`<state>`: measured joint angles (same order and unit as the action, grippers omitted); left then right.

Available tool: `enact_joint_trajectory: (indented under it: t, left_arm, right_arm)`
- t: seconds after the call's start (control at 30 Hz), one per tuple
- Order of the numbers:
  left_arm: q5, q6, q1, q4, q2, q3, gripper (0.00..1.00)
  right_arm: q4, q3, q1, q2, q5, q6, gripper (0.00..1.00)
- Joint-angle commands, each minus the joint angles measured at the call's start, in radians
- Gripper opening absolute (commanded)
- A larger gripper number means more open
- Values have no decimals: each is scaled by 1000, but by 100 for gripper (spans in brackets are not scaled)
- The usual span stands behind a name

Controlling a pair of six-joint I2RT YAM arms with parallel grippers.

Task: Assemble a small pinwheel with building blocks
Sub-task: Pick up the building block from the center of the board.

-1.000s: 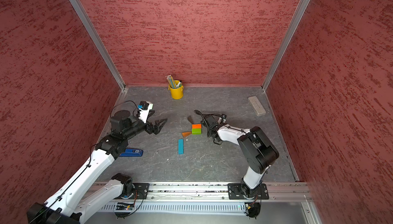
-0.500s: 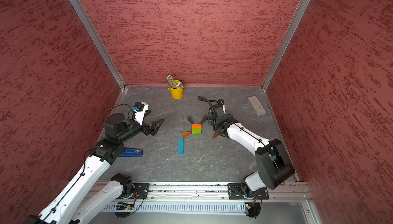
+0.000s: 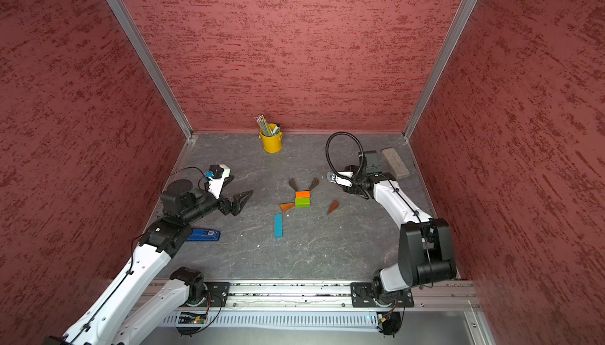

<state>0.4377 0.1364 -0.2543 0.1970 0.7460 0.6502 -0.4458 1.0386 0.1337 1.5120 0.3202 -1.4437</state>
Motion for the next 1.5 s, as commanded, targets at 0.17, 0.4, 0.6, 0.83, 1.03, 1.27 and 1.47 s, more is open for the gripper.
enact_joint_trajectory:
  t: [0.17,0.4,0.6,0.83,1.03,1.27,1.47]
  left_arm:
    - [17,-6,34,-14,-4,-2,100]
    - [35,-27,35,-34,-10,-6,100]
    - [32,-29,36,-27,-4,0,100]
    - [29,-29,37,-24,-7,-1,100]
    - [33,-31,38,-26,-4,0,100]
    - [35,-32,38,-22,-8,0,100]
    - [35,-31,39,-22,-8,1,100]
  right_arm:
    - [-266,24,79,51,-129,-253,45]
    - [-152,-94,148,2,-266,-300,45]
    - [-135,-88,163,45,-285,-345,48]
    - [-94,-68,178,81,-279,-360,51]
    - [-92,-73,203,108,-281,-380,53]
    - [-75,-54,219,148,-276,-371,54]
    - [-116,-32,219,160,-276,-364,52]
